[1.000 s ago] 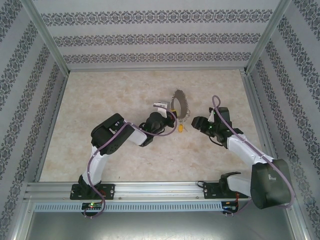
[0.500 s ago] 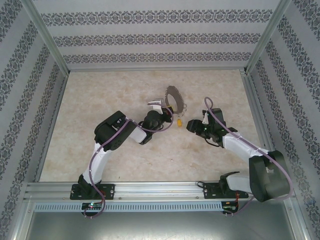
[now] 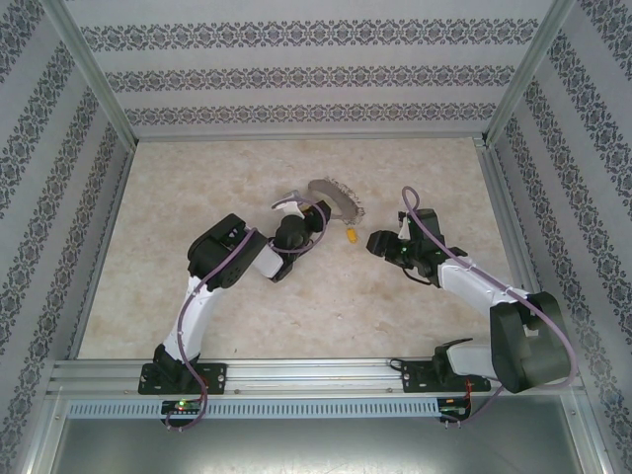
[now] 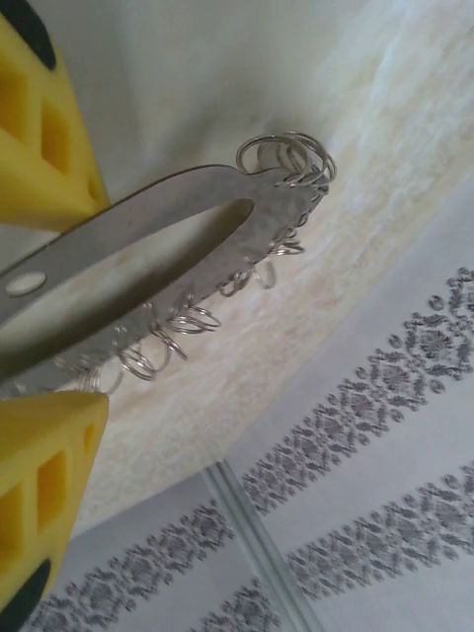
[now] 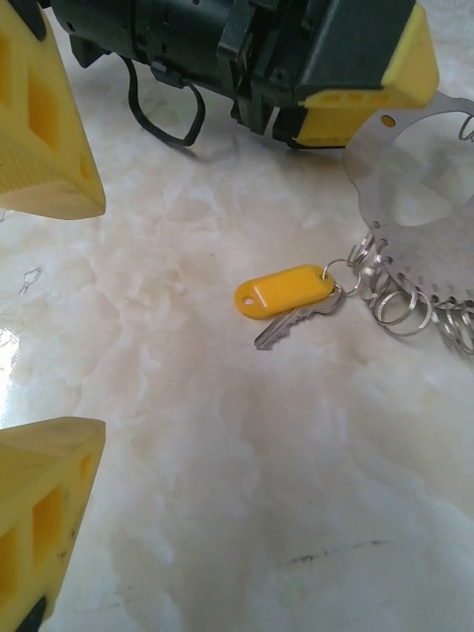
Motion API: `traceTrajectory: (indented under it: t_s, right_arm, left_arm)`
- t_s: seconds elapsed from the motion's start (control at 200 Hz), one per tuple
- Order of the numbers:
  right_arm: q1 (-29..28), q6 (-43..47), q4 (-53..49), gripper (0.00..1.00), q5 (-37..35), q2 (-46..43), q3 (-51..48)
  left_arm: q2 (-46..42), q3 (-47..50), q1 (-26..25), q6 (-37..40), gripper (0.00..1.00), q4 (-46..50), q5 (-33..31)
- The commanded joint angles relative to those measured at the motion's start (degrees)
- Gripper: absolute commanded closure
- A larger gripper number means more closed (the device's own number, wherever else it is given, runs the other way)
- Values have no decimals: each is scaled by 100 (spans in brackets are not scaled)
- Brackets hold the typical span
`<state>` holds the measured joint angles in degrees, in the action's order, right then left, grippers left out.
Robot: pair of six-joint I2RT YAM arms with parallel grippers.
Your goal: Put the keys on the keyring
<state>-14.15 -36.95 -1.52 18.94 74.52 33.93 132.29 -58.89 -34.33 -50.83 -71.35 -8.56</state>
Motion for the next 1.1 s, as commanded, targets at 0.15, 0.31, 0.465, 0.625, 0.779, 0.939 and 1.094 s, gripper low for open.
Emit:
traceTrajectory:
  t_s: [0.15,0.31,0.465,0.625,0.779,0.939,1.094]
  right_arm:
    - [-55,21,13,44,-72,-232,153]
    - [-55,47,-136,41,-116,-469,210]
    - [-44,74,-295,38,-178,-696,272]
    - [105,120,-317,31,-247,-889,280]
    - [460,284,-377,16,-438,-1061,396]
    - [797,742,-393,3,-1227,-1162,618]
    - [1324,1199,-42,2,-1952,-1215,650]
  left_arm:
    - [-174,266,354,-836,25,278,-129]
    - [-432,442,403,-1465,0,691,-257]
    - [-1145,655,411,-1777,0,1689,-435]
    - [-2066,773,409,-1485,0,2584,-477]
    - [-3093,566,396,-512,0,3988,-544]
    - [-4183,477,390,777,0,5087,-1003]
    - [-5336,793,381,2506,0,5267,-1514]
